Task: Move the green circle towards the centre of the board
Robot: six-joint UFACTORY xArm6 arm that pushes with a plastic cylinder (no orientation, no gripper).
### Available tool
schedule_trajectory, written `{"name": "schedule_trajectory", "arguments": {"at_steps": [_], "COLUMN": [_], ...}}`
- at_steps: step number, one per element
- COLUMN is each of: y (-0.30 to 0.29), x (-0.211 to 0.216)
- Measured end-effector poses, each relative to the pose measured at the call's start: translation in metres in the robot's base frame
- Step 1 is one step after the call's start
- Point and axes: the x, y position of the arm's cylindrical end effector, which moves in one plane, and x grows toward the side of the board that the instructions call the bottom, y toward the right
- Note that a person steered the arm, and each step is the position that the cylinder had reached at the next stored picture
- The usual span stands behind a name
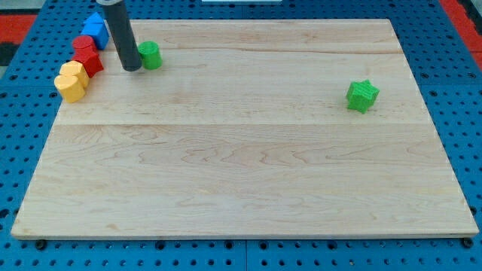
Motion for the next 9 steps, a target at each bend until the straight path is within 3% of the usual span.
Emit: {"name": "schedule_trajectory", "arguments": {"at_steps": [1,2,3,4,7,9], "y": [-0.002,0.07,0.078,0.111,0.092,0.169], "x": [-0.033,-0.041,0.004,0.013,0.058,0.083]}}
